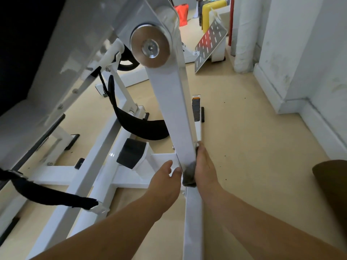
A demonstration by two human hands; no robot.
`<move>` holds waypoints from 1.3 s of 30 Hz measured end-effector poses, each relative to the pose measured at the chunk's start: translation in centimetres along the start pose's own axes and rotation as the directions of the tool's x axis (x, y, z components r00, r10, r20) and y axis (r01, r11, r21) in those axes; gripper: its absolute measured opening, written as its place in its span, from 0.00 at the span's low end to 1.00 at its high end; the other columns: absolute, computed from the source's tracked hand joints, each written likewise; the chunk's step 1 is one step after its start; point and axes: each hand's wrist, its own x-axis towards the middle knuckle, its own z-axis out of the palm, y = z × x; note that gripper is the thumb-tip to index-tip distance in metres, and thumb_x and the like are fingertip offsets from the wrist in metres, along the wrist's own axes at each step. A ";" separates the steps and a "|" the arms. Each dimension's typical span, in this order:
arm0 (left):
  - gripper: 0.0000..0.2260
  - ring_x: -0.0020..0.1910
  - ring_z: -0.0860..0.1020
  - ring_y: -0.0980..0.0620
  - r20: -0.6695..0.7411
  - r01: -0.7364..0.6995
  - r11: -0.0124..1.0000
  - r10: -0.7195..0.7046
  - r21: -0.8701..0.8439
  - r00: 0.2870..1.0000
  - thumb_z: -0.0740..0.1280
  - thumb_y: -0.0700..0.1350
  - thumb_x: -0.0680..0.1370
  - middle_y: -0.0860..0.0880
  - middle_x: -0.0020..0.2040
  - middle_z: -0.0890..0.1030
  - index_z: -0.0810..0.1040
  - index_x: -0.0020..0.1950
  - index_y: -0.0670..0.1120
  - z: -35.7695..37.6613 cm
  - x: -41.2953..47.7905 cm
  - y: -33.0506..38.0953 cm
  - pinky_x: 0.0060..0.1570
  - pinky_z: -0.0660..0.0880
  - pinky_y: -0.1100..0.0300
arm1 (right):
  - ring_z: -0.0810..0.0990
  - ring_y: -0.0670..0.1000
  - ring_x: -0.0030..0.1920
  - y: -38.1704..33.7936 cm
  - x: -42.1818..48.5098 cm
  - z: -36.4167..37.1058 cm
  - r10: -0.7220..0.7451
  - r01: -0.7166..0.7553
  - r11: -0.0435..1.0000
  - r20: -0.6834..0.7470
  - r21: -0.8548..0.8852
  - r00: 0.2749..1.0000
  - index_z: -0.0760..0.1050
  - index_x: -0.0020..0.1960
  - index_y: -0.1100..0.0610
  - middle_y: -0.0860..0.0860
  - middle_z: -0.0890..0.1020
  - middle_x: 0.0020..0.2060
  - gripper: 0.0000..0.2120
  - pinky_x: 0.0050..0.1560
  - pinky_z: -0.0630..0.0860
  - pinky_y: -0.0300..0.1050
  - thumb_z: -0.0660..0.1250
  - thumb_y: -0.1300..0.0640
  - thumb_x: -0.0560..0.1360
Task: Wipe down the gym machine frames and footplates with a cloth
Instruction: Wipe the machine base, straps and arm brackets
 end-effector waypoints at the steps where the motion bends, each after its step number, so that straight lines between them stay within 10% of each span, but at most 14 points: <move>1: 0.23 0.76 0.67 0.47 -0.003 -0.004 1.000 0.004 0.004 1.000 0.56 0.55 0.87 0.51 0.79 0.66 0.59 0.82 0.54 0.0 0.0 0.0 0.72 0.66 0.51 | 0.82 0.50 0.56 -0.1 0.0 0.0 -0.032 0.033 0.999 0.017 -0.034 0.999 0.77 0.64 0.42 0.48 0.82 0.56 0.30 0.58 0.80 0.52 0.48 0.25 0.78; 6: 0.23 0.76 0.67 0.48 0.009 -0.028 0.999 0.027 0.035 1.000 0.58 0.53 0.86 0.52 0.79 0.65 0.59 0.82 0.55 -0.4 -0.6 -0.1 0.72 0.67 0.52 | 0.72 0.56 0.72 4.6 -0.4 -3.1 0.111 -0.096 0.932 0.023 -0.349 0.994 0.66 0.78 0.54 0.54 0.74 0.71 0.34 0.76 0.64 0.53 0.49 0.32 0.83; 14: 0.24 0.76 0.67 0.45 0.114 -0.058 0.974 0.033 0.218 0.993 0.60 0.46 0.86 0.49 0.80 0.65 0.61 0.81 0.51 -1.9 -1.9 -1.0 0.69 0.69 0.53 | 0.82 0.49 0.48 4.8 -4.2 -5.4 -0.060 0.107 0.802 0.099 -0.587 0.993 0.79 0.57 0.54 0.52 0.84 0.50 0.23 0.60 0.78 0.49 0.50 0.42 0.86; 19: 0.23 0.77 0.66 0.45 0.188 -0.112 0.908 0.038 0.403 0.981 0.59 0.47 0.86 0.48 0.80 0.65 0.61 0.81 0.49 -1.7 -3.7 -3.0 0.72 0.66 0.53 | 0.54 0.50 0.82 7.6 -8.3 -5.0 -0.173 0.610 0.287 0.587 -0.738 0.791 0.55 0.83 0.55 0.47 0.60 0.81 0.25 0.77 0.47 0.35 0.47 0.48 0.88; 22: 0.24 0.77 0.66 0.46 0.295 -0.159 0.851 0.005 0.501 0.956 0.55 0.53 0.87 0.46 0.80 0.66 0.59 0.82 0.48 -0.3 -5.8 -5.1 0.73 0.64 0.55 | 0.32 0.47 0.78 9.0 -8.3 -5.2 -0.048 0.662 0.042 0.660 -0.748 0.750 0.51 0.84 0.54 0.47 0.48 0.83 0.25 0.76 0.31 0.43 0.45 0.49 0.88; 27: 0.29 0.81 0.60 0.48 0.376 -0.186 0.812 -0.045 0.554 0.925 0.53 0.58 0.86 0.47 0.83 0.59 0.52 0.84 0.48 0.8 -7.7 -8.8 0.78 0.57 0.55 | 0.33 0.47 0.81 12.4 -8.2 -9.5 -0.035 0.787 -0.119 0.795 -0.606 0.606 0.47 0.84 0.47 0.44 0.45 0.83 0.30 0.81 0.38 0.50 0.34 0.38 0.85; 31: 0.30 0.81 0.58 0.47 0.362 -0.161 0.805 -0.070 0.570 0.929 0.53 0.57 0.86 0.48 0.84 0.56 0.48 0.85 0.49 0.5 -7.7 -10.1 0.79 0.58 0.52 | 0.34 0.47 0.81 10.2 -5.7 -10.2 -0.004 0.659 -0.061 0.660 -0.750 0.751 0.38 0.83 0.43 0.41 0.35 0.81 0.27 0.81 0.37 0.50 0.42 0.41 0.86; 35: 0.29 0.82 0.56 0.48 0.372 -0.159 0.825 -0.065 0.542 0.926 0.54 0.55 0.86 0.49 0.84 0.55 0.48 0.85 0.49 0.6 -8.0 -10.3 0.79 0.56 0.53 | 0.38 0.54 0.82 10.6 -5.6 -6.1 -0.028 0.526 0.320 0.547 -0.788 0.837 0.44 0.84 0.50 0.48 0.37 0.82 0.28 0.82 0.41 0.53 0.48 0.47 0.87; 39: 0.29 0.82 0.55 0.49 0.401 -0.166 0.822 -0.082 0.545 0.912 0.55 0.53 0.86 0.49 0.84 0.54 0.47 0.85 0.49 0.4 -8.2 -10.9 0.79 0.55 0.55 | 0.21 0.50 0.75 12.7 -8.4 -6.0 -0.133 0.627 0.125 0.614 -0.769 0.778 0.42 0.83 0.57 0.47 0.35 0.78 0.28 0.80 0.33 0.51 0.43 0.47 0.87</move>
